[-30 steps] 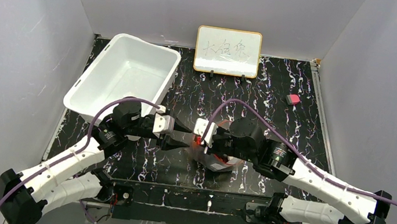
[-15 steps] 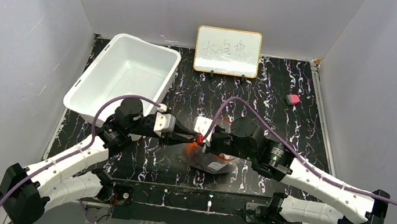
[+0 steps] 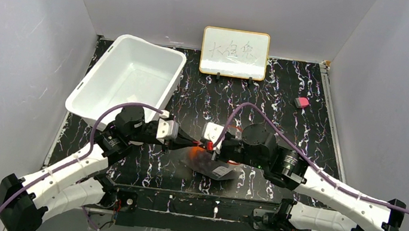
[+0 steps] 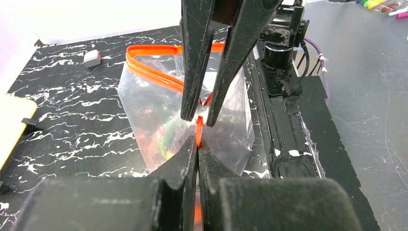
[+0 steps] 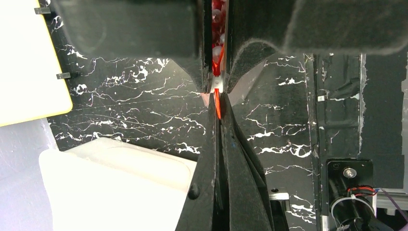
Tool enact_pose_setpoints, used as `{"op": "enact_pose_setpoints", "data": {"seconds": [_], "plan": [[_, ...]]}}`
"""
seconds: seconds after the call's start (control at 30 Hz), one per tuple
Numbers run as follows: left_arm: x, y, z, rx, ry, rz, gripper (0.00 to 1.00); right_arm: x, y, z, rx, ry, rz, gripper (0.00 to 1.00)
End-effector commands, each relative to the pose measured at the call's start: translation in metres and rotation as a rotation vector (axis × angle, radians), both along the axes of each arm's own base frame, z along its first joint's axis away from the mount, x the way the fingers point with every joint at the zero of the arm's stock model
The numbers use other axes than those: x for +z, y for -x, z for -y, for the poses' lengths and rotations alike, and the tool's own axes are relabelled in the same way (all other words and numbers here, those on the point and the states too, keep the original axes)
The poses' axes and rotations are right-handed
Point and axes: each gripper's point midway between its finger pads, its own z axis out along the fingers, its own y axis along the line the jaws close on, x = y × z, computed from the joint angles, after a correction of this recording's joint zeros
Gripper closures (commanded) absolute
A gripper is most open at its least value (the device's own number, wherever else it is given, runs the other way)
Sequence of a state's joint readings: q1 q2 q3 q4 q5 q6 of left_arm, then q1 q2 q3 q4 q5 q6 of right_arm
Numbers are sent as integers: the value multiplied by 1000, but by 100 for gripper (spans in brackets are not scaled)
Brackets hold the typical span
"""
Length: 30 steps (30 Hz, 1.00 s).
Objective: Place the food in the zip-top bag and seal the zipper
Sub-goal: Zip the zipper food storage bag at the center of the board.
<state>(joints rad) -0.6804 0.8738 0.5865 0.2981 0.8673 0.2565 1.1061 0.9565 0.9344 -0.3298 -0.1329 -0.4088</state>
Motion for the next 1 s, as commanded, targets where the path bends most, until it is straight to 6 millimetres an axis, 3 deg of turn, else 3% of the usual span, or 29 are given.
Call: {"op": "enact_pose_setpoints", "data": {"seconds": [0.0, 0.27, 0.43, 0.57, 0.73, 0.97], "plan": [[9, -2, -7, 37, 18, 46, 100, -1, -5, 22, -76, 50, -4, 100], [12, -3, -12, 74, 21, 56, 100, -18, -9, 42, -139, 130, -9, 100], [18, -2, -15, 93, 39, 61, 100, -8, -8, 46, -141, 109, 7, 100], [26, 1, -11, 67, 73, 60, 100, 4, -1, 32, -81, 39, 5, 100], [19, 5, -3, -4, 49, 25, 63, 23, 4, 9, -6, -50, 9, 100], [11, 7, 1, -49, 30, -3, 55, 30, 3, -4, 26, -68, 15, 100]]}}
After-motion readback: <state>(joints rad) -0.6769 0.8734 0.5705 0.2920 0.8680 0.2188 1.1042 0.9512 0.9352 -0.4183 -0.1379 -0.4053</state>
